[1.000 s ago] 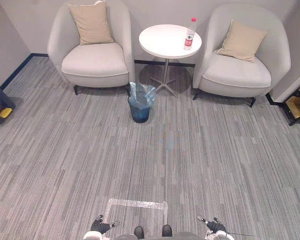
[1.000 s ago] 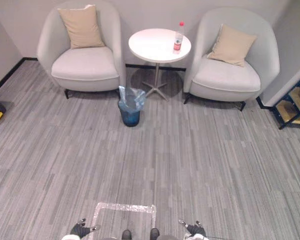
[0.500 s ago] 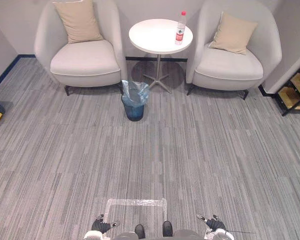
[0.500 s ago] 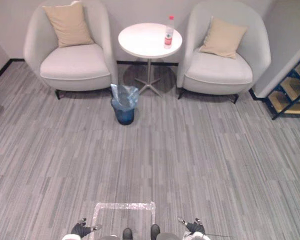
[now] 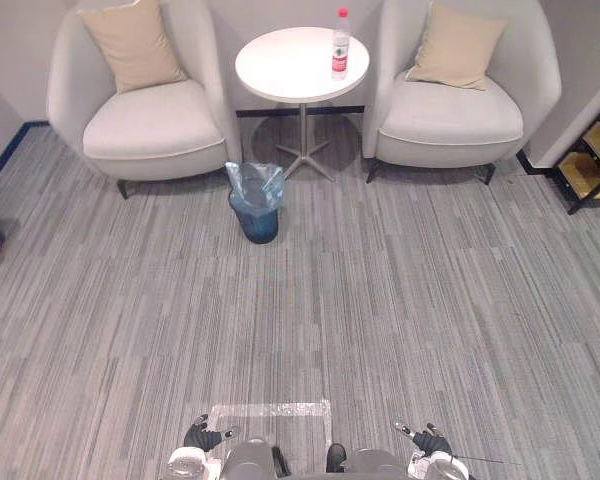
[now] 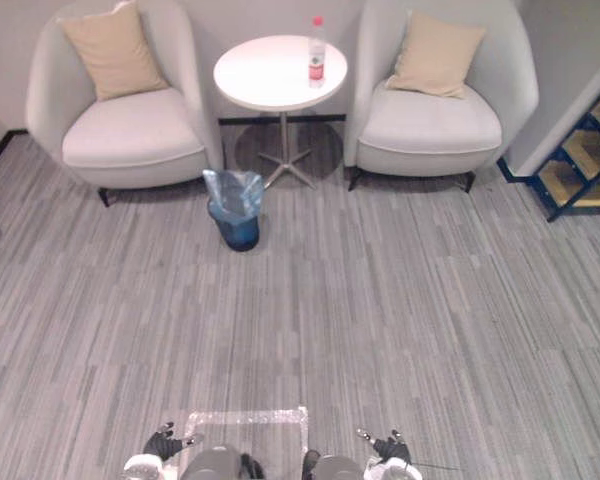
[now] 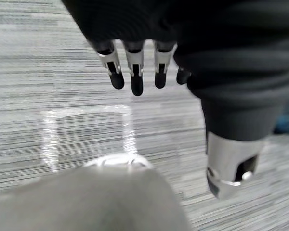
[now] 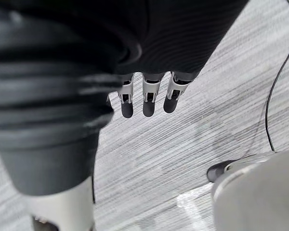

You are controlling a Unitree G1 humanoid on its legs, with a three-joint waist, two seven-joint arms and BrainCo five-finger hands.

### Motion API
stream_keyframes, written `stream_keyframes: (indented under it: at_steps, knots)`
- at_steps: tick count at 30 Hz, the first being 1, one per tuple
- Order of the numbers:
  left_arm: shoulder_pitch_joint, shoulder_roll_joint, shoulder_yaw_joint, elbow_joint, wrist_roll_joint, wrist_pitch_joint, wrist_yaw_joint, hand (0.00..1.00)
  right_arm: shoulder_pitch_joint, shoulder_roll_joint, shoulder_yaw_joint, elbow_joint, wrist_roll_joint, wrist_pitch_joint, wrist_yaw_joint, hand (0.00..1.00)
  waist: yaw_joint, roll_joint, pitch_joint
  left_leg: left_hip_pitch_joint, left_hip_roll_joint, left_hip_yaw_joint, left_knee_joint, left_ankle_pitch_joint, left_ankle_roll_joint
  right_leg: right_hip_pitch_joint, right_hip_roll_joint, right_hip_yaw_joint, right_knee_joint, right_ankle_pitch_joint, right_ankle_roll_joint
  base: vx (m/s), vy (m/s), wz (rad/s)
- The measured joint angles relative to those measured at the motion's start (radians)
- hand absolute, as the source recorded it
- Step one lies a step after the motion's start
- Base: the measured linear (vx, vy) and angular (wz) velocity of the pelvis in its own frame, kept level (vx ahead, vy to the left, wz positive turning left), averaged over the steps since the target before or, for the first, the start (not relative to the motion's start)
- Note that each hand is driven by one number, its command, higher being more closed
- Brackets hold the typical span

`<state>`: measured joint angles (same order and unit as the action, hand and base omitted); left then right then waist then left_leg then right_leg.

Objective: Gather rubbish on tea table into small bin, then transfer packed bag to large trash can.

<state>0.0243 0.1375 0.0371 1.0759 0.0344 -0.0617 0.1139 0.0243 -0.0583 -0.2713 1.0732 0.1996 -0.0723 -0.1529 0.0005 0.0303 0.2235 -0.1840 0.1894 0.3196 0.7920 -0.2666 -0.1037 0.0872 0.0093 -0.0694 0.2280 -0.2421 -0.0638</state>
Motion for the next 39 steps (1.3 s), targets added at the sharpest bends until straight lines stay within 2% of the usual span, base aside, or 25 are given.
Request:
stream_keyframes:
  at_steps: [4, 5, 7, 8, 10, 12, 13, 14, 15, 16, 17, 18, 19, 21, 22, 23, 25, 26, 28, 30, 33, 34, 36, 37, 39]
  knots:
    - [0.001, -0.005, 0.022, -0.028, -0.04, -0.003, 0.011, 0.0, -0.005, 0.01, 0.0, -0.003, 0.02, 0.0, -0.008, 0.0, 0.006, -0.005, 0.006, -0.087, -0.036, -0.003, -0.156, 0.005, 0.012, 0.054, -0.059, 0.054, -0.043, -0.038, 0.016, 0.21, 0.149, -0.33]
    - [0.002, -0.008, 0.022, -0.028, -0.047, -0.007, 0.018, 0.0, -0.006, 0.008, 0.001, -0.001, 0.02, 0.0, -0.01, 0.0, 0.007, -0.005, 0.006, -0.105, -0.078, -0.021, -0.28, 0.035, 0.031, 0.06, -0.08, 0.082, -0.047, -0.066, 0.024, 0.24, 0.218, -0.36]
    - [0.007, -0.014, 0.021, -0.028, -0.058, -0.014, 0.019, 0.0, -0.016, 0.003, 0.003, 0.014, 0.018, 0.001, -0.015, 0.0, 0.013, 0.004, 0.008, -0.11, -0.127, -0.114, -0.524, 0.152, 0.008, 0.072, -0.096, 0.122, -0.074, -0.085, 0.055, 0.28, 0.281, -0.61]
    - [0.01, -0.013, 0.022, -0.025, -0.059, -0.014, 0.019, 0.0, -0.016, -0.006, 0.01, 0.021, 0.018, 0.002, -0.016, 0.0, 0.022, 0.0, 0.008, -0.109, -0.133, -0.123, -0.518, 0.224, 0.015, 0.078, -0.101, 0.146, -0.08, -0.095, 0.064, 0.34, 0.351, -0.97]
    - [0.014, 0.012, 0.025, -0.027, -0.058, -0.014, 0.019, 0.0, -0.016, 0.014, 0.008, 0.035, 0.016, 0.002, -0.016, 0.0, 0.037, -0.042, -0.003, -0.14, -0.164, -0.111, -0.423, 0.156, 0.072, 0.073, -0.139, 0.183, -0.047, -0.105, 0.065, 0.43, 0.328, -0.68]
    - [-0.002, 0.019, 0.022, -0.022, -0.059, -0.012, 0.02, 0.0, -0.015, 0.025, -0.002, 0.04, 0.013, 0.003, -0.014, 0.0, 0.04, -0.06, -0.003, -0.12, -0.174, -0.077, -0.409, 0.107, 0.094, -0.042, -0.151, 0.196, 0.194, -0.077, 0.137, 0.47, 0.286, -0.34]
    - [-0.001, 0.022, 0.016, -0.022, -0.059, -0.011, 0.02, 0.0, -0.017, 0.022, -0.002, 0.038, 0.011, 0.002, -0.014, 0.0, 0.04, -0.066, 0.0, -0.07, -0.184, -0.062, -0.433, 0.089, 0.1, -0.105, -0.164, 0.192, 0.35, -0.044, 0.225, 0.4, 0.247, -0.4]
    - [-0.001, 0.025, 0.006, -0.022, -0.058, -0.01, 0.02, 0.0, -0.02, 0.02, -0.002, 0.035, 0.005, 0.001, -0.014, 0.0, 0.039, -0.067, 0.001, -0.028, -0.193, -0.056, -0.457, 0.079, 0.099, -0.142, -0.169, 0.187, 0.457, -0.029, 0.274, 0.49, 0.249, -0.33]
    - [-0.001, 0.027, -0.013, -0.022, -0.058, -0.009, 0.02, 0.0, -0.026, 0.019, -0.001, 0.029, -0.004, 0.001, -0.012, 0.0, 0.035, -0.063, 0.002, 0.053, -0.206, -0.052, -0.504, 0.075, 0.106, -0.197, -0.179, 0.141, 0.61, -0.03, 0.269, 0.9, 0.177, -0.22]
    - [-0.031, 0.003, -0.075, -0.022, -0.058, -0.013, 0.017, 0.0, -0.06, 0.014, 0.005, 0.003, -0.035, -0.001, -0.003, 0.0, 0.008, -0.032, 0.005, 0.255, -0.189, -0.041, -0.624, 0.076, 0.103, -0.366, -0.197, -0.216, 0.486, -0.08, 0.099, 1.13, 0.151, -0.14]
    - [-0.028, -0.005, -0.076, -0.018, -0.058, -0.012, 0.014, 0.0, -0.055, 0.016, 0.015, 0.002, -0.044, -0.002, -0.003, 0.0, 0.004, -0.043, -0.001, 0.264, -0.191, -0.039, -0.601, 0.063, 0.085, -0.365, -0.165, -0.257, 0.262, 0.042, 0.054, 1.07, 0.019, -0.02]
    - [-0.026, -0.005, -0.072, -0.018, -0.059, -0.011, 0.012, 0.0, -0.042, 0.019, 0.028, 0.003, -0.043, -0.003, -0.002, 0.0, 0.001, -0.088, -0.011, 0.258, -0.222, -0.042, -0.548, 0.045, 0.068, -0.367, -0.168, -0.267, 0.152, 0.181, -0.005, 0.54, -0.068, -0.15]
    - [-0.034, -0.029, -0.068, -0.013, -0.057, -0.013, 0.011, 0.0, -0.06, -0.001, 0.041, 0.006, -0.045, 0.001, -0.003, 0.0, 0.004, -0.055, -0.003, 0.209, -0.195, -0.073, -0.435, -0.02, 0.074, -0.333, -0.171, -0.277, 0.157, 0.167, -0.019, 0.41, -0.058, -0.24]
    - [-0.043, -0.054, -0.072, -0.018, -0.058, -0.016, 0.01, 0.0, -0.061, -0.038, 0.042, 0.014, -0.047, -0.001, -0.002, 0.0, -0.006, 0.012, 0.0, 0.234, -0.137, -0.102, -0.582, 0.035, 0.06, -0.312, -0.13, -0.281, 0.175, 0.165, -0.022, 0.25, -0.012, -0.43]
    - [-0.049, -0.066, -0.074, -0.015, -0.057, -0.014, 0.014, 0.0, -0.073, -0.058, 0.023, 0.004, -0.045, -0.007, 0.0, 0.0, -0.003, 0.015, 0.022, 0.301, -0.138, -0.111, -0.611, 0.009, 0.045, -0.408, -0.134, -0.232, 0.357, 0.09, 0.03, 0.14, -0.023, -0.24]
    - [-0.041, -0.053, -0.076, -0.003, -0.056, -0.015, 0.013, 0.0, -0.066, -0.062, 0.031, 0.004, -0.047, -0.007, 0.002, 0.0, -0.02, 0.031, 0.005, 0.293, -0.128, -0.124, -0.592, -0.031, 0.042, -0.404, -0.119, -0.185, 0.315, 0.072, 0.047, 0.16, -0.1, 0.19]
    - [-0.035, -0.058, -0.066, -0.003, -0.056, -0.018, 0.011, 0.0, -0.021, -0.063, 0.039, 0.017, -0.044, -0.006, 0.005, 0.0, -0.032, 0.017, -0.006, 0.283, -0.103, -0.144, -0.472, -0.131, 0.012, -0.387, -0.118, -0.18, 0.342, 0.035, 0.003, 0.26, -0.18, 0.63]
    - [-0.028, -0.074, -0.032, -0.002, -0.057, -0.014, 0.014, 0.0, 0.011, -0.066, 0.04, 0.017, -0.042, 0.0, 0.003, 0.0, -0.025, 0.033, -0.002, 0.232, -0.045, -0.151, -0.265, -0.171, -0.004, -0.323, -0.09, -0.216, 0.311, -0.027, 0.04, 0.37, -0.195, 0.48]
    - [-0.029, -0.082, -0.008, -0.033, -0.058, -0.013, 0.012, 0.0, 0.048, -0.065, 0.042, 0.01, -0.041, 0.002, -0.005, 0.0, -0.014, 0.047, -0.004, 0.06, 0.053, -0.12, 0.081, -0.081, 0.038, -0.242, -0.057, -0.246, 0.234, -0.036, 0.005, 0.38, -0.178, 0.35]
    - [-0.029, -0.092, 0.022, -0.047, -0.058, -0.013, 0.017, 0.0, 0.058, -0.062, 0.039, 0.01, -0.038, 0.004, -0.011, 0.0, -0.005, 0.036, 0.005, 0.022, 0.063, -0.081, 0.106, -0.091, 0.021, -0.151, -0.056, -0.251, 0.172, -0.03, 0.002, 0.43, -0.126, 0.05]
    - [-0.032, -0.092, 0.02, -0.048, -0.059, -0.016, 0.016, 0.0, 0.053, -0.063, 0.036, 0.011, -0.025, 0.003, -0.015, 0.0, 0.005, 0.031, 0.01, -0.018, 0.012, -0.056, -0.038, -0.091, 0.022, -0.033, -0.067, -0.248, 0.075, -0.028, 0.004, 0.4, -0.046, -0.07]
    - [-0.034, -0.091, 0.019, -0.051, -0.063, -0.018, 0.017, 0.0, 0.034, -0.061, 0.034, 0.013, -0.023, 0.002, -0.014, 0.0, 0.006, 0.027, 0.012, -0.046, -0.05, -0.057, -0.198, -0.063, 0.028, 0.012, -0.081, -0.242, 0.031, -0.026, 0.009, 0.41, 0.016, -0.21]
    - [-0.032, -0.094, 0.012, -0.054, -0.076, -0.02, 0.017, 0.0, 0.015, -0.061, 0.016, 0.021, -0.023, 0.0, -0.014, 0.0, 0.015, 0.035, 0.01, -0.059, -0.117, -0.08, -0.464, 0.109, 0.034, 0.058, -0.075, -0.22, -0.032, -0.016, 0.033, 0.46, 0.073, -0.45]
    - [-0.032, -0.095, 0.014, -0.052, -0.089, -0.021, 0.018, 0.0, 0.002, -0.054, 0.019, 0.021, -0.024, 0.0, -0.014, 0.0, 0.041, 0.03, 0.009, -0.05, -0.137, -0.112, -0.499, 0.234, 0.092, 0.074, -0.063, -0.172, -0.062, -0.023, 0.06, 0.37, 0.095, -0.6]
    - [-0.056, -0.071, 0.006, -0.041, -0.086, -0.019, 0.016, 0.0, -0.014, -0.011, 0.027, 0.027, -0.027, 0.0, -0.01, 0.0, 0.036, -0.019, -0.01, -0.058, -0.167, -0.105, -0.478, 0.176, 0.116, 0.068, -0.104, -0.133, -0.034, -0.043, 0.094, 0.39, 0.093, -0.19]
